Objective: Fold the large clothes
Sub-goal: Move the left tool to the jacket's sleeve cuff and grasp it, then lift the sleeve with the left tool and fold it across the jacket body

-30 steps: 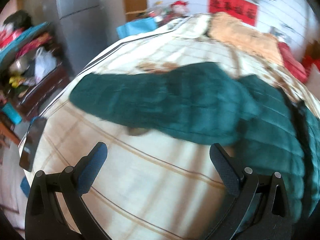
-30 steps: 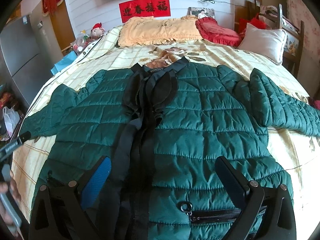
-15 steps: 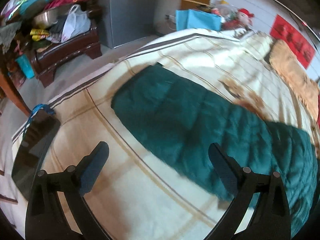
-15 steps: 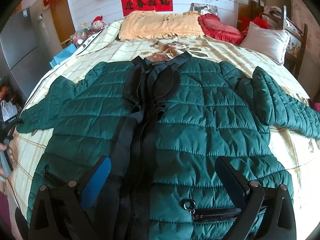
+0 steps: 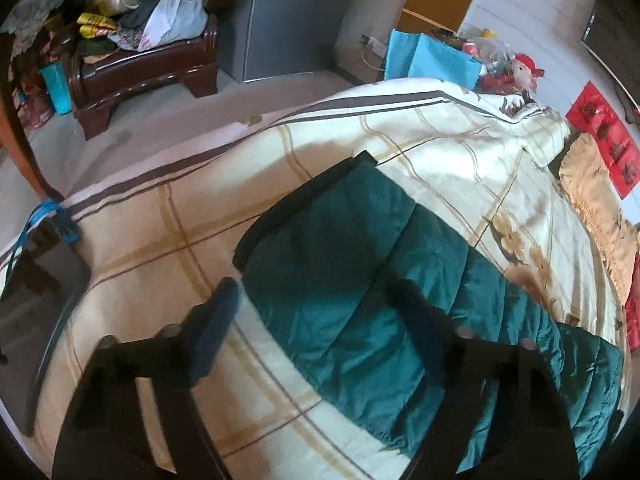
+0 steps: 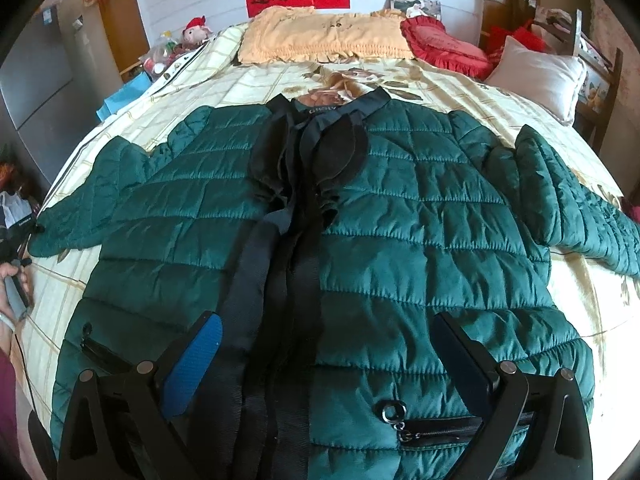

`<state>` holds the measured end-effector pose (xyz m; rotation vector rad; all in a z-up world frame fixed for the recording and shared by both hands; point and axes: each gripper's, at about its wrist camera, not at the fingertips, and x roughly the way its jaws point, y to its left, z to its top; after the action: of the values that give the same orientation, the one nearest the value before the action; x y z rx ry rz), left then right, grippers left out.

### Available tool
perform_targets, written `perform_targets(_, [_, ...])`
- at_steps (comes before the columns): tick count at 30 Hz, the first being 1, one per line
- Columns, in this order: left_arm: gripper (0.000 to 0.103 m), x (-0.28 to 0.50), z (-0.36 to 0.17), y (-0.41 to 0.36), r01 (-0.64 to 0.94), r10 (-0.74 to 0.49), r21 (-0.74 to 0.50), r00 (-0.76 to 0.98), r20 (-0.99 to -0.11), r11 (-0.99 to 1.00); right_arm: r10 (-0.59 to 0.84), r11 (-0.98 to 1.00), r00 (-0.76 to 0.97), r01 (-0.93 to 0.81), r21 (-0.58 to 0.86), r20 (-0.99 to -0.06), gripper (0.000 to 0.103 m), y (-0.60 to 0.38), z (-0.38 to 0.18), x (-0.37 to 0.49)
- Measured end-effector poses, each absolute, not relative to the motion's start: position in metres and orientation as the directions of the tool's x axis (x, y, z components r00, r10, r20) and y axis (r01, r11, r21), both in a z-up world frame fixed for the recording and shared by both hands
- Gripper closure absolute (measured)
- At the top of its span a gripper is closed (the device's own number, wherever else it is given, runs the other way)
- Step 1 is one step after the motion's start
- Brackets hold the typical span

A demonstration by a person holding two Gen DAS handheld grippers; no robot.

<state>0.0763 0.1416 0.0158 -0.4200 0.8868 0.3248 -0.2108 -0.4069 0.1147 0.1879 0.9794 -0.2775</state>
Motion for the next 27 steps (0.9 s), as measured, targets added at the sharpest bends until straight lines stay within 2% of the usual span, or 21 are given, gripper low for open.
perform_targets(1, [0.036, 0.078, 0.016, 0.142, -0.435, 0.101, -0.213, 0.593, -0.799, 0.875, -0.145, 0.949, 0.526, 0.313, 0.033, -0.838, 0.000, -0.407, 0.114, -0.210])
perform_targets(2, [0.045, 0.080, 0.016, 0.142, -0.430, 0.097, -0.216, 0.597, -0.797, 0.876, -0.143, 0.949, 0.524, 0.312, 0.033, -0.839, 0.000, -0.406, 0.114, -0.209])
perform_targets(3, [0.060, 0.081, 0.017, 0.144, -0.424, 0.088, -0.225, 0.603, -0.793, 0.877, -0.141, 0.949, 0.524, 0.312, 0.035, -0.840, 0.000, -0.406, 0.113, -0.209])
perform_targets(5, [0.078, 0.079, 0.018, 0.151, -0.408, 0.040, -0.288, 0.632, -0.774, 0.866, -0.138, 0.949, 0.522, 0.312, 0.038, -0.841, 0.000, -0.406, 0.113, -0.209])
perform_targets(8, [0.086, 0.076, 0.019, 0.157, -0.402, -0.003, -0.340, 0.642, -0.767, 0.850, -0.129, 0.949, 0.523, 0.311, 0.047, -0.843, 0.000, -0.407, 0.112, -0.210])
perform_targets(19, [0.089, 0.043, 0.078, 0.116, -0.280, -0.001, -0.299, 0.728, -0.686, 0.912, -0.106, 0.945, 0.542, 0.316, 0.085, -0.834, 0.000, -0.410, 0.118, -0.222])
perform_targets(27, [0.090, 0.019, 0.115, 0.056, -0.138, -0.084, -0.280, 0.751, -0.655, 0.950, -0.120, 0.944, 0.565, 0.318, 0.082, -0.816, 0.000, -0.414, 0.124, -0.233])
